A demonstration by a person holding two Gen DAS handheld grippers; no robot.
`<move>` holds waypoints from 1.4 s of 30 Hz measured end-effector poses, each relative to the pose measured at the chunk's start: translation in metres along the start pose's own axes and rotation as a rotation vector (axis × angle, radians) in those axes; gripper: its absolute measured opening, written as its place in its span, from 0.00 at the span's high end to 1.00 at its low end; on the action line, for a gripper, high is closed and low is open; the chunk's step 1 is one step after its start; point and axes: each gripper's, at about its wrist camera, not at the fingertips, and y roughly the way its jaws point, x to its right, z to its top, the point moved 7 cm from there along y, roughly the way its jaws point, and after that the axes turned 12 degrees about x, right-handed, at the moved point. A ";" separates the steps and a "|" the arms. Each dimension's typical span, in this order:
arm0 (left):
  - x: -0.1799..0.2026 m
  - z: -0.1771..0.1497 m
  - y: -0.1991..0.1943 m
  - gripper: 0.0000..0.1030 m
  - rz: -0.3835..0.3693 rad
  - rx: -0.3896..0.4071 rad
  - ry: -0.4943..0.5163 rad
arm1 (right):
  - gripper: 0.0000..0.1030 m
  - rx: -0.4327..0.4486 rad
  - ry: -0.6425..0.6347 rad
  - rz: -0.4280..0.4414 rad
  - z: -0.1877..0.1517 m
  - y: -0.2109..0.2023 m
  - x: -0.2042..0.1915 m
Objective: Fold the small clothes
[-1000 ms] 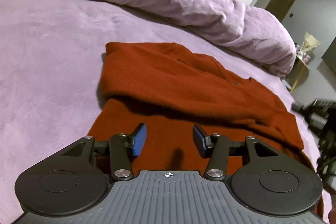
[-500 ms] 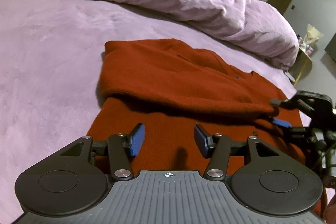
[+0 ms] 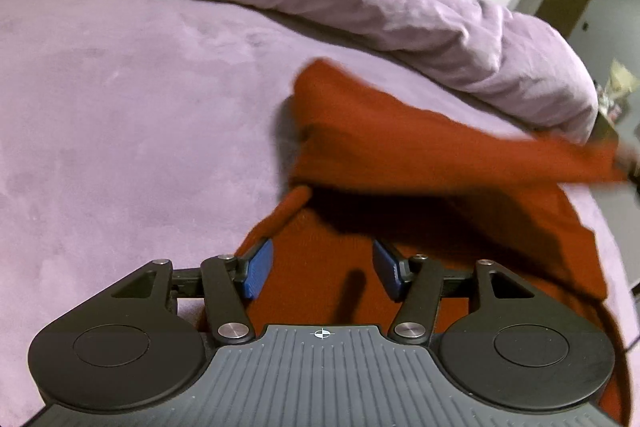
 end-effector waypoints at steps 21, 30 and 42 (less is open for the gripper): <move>0.011 0.004 -0.005 0.38 -0.014 0.009 0.101 | 0.85 -0.094 -0.197 -0.448 -0.031 0.008 0.092; 0.079 0.033 0.042 0.28 -0.078 0.118 0.156 | 0.84 -0.298 0.101 0.152 -0.093 0.049 -0.016; 0.072 0.024 0.130 0.16 0.118 0.122 0.302 | 1.00 -0.137 0.286 -0.061 -0.067 0.058 0.116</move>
